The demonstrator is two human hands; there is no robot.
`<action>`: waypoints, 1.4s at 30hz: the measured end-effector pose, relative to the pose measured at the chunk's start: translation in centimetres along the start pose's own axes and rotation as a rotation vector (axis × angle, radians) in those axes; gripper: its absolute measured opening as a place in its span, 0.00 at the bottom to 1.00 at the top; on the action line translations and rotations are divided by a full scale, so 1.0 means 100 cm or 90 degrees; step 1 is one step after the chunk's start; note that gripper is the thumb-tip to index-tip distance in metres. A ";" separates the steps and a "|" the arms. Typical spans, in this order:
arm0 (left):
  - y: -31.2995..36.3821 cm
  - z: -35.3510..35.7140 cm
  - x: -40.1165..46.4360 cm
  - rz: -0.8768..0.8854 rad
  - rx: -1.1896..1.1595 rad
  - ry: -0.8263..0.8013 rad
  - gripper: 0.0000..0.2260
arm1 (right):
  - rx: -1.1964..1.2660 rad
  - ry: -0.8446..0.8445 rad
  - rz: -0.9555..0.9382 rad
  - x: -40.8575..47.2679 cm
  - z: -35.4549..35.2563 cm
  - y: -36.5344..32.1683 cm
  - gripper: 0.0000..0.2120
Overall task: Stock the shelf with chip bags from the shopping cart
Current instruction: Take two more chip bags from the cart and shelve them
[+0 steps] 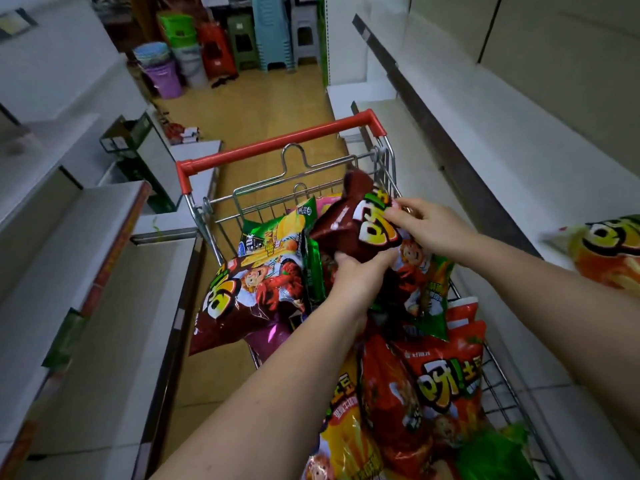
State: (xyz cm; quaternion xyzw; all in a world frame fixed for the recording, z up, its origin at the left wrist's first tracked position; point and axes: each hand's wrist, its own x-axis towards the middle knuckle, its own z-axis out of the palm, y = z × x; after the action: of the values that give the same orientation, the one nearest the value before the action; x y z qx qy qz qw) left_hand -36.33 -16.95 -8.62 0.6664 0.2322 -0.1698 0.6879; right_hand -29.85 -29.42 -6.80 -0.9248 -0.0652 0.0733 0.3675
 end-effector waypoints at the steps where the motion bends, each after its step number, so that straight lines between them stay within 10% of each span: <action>1: 0.002 0.004 -0.002 0.050 0.018 0.001 0.40 | 0.017 0.037 0.005 -0.004 -0.004 0.000 0.21; 12: 0.065 -0.044 -0.047 0.416 0.065 0.105 0.44 | 0.240 0.200 -0.096 -0.021 -0.028 -0.074 0.14; 24: 0.002 -0.233 -0.082 0.255 -0.247 0.222 0.30 | -0.115 -0.059 -0.065 -0.027 0.061 -0.144 0.20; 42: -0.099 -0.215 -0.081 0.090 -0.272 0.187 0.38 | -0.520 -0.334 -0.051 0.017 0.123 -0.148 0.39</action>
State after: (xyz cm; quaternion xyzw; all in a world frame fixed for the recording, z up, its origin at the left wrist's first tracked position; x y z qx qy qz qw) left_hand -50.49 3.34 -12.59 0.5382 0.3129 0.0301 0.7820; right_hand -31.38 -10.20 -5.59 -0.9405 -0.2144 0.2584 -0.0515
